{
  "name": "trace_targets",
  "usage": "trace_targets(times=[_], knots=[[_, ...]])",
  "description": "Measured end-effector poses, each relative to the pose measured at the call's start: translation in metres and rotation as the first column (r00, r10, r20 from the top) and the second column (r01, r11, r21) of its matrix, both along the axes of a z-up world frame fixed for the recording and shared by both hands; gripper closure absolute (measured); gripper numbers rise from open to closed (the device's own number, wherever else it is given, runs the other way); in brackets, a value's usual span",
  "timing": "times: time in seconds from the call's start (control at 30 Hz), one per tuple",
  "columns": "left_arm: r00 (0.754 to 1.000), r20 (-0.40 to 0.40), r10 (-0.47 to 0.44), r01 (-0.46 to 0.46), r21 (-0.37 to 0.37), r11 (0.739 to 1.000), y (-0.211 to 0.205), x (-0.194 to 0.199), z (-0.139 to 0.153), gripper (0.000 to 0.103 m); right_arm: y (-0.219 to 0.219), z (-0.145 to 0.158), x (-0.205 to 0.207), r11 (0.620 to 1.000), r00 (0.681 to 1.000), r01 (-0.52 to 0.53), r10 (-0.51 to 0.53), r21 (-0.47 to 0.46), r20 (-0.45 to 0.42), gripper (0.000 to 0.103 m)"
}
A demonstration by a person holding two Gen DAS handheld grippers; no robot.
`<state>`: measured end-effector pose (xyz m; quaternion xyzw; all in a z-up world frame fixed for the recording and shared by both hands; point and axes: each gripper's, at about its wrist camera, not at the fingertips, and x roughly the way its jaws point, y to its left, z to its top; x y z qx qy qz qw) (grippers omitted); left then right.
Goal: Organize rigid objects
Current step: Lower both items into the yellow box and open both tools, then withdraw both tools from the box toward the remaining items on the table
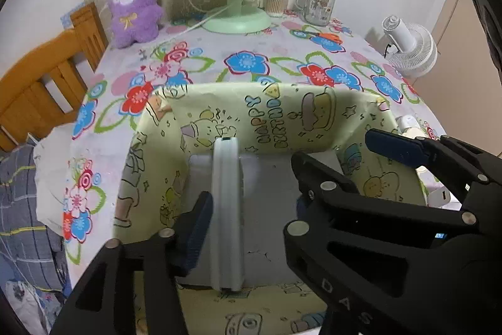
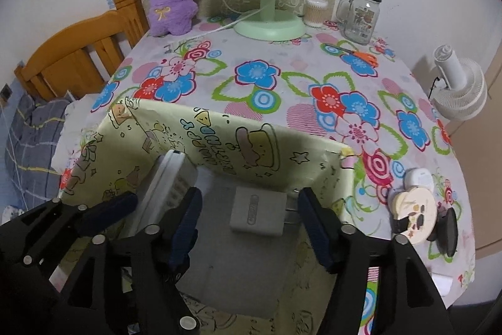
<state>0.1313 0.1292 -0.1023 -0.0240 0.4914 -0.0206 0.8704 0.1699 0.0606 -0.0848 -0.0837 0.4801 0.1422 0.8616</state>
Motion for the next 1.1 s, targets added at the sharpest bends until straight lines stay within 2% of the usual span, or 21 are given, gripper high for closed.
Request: trace_targets(times=[0.03, 0.07, 0.2, 0.33, 0.67, 1.1], knots=[[1.000, 0.009, 0.007, -0.007, 0.019, 1.000, -0.001, -0.002, 0.003, 0.026, -0.001, 0.002, -0.001, 1.000, 1.000, -0.003, 0.003, 0.007, 0.000, 0.033], [0.999, 0.028, 0.015, -0.016, 0.039, 0.999, -0.003, -0.005, 0.006, 0.023, -0.002, 0.003, -0.002, 1.000, 1.000, -0.003, 0.003, 0.012, -0.001, 0.033], [0.999, 0.050, 0.017, -0.019, 0.046, 0.999, -0.008, -0.013, 0.016, 0.020, -0.008, 0.014, -0.010, 1.000, 1.000, 0.003, -0.003, 0.029, 0.010, 0.025], [0.997, 0.069, 0.020, -0.025, 0.065, 0.998, -0.015, -0.020, 0.024, 0.016, -0.015, 0.022, -0.017, 0.999, 1.000, -0.008, 0.006, 0.052, 0.030, 0.024], [0.993, 0.119, 0.019, -0.028, 0.077, 0.997, -0.040, -0.034, 0.043, 0.014, -0.040, 0.041, -0.033, 0.996, 0.997, -0.007, 0.001, 0.085, 0.071, 0.018], [0.987, 0.158, 0.019, -0.030, 0.063, 0.998, -0.075, -0.049, 0.056, 0.011, -0.078, 0.060, -0.050, 0.998, 0.993, -0.001, -0.008, 0.070, 0.119, 0.014]])
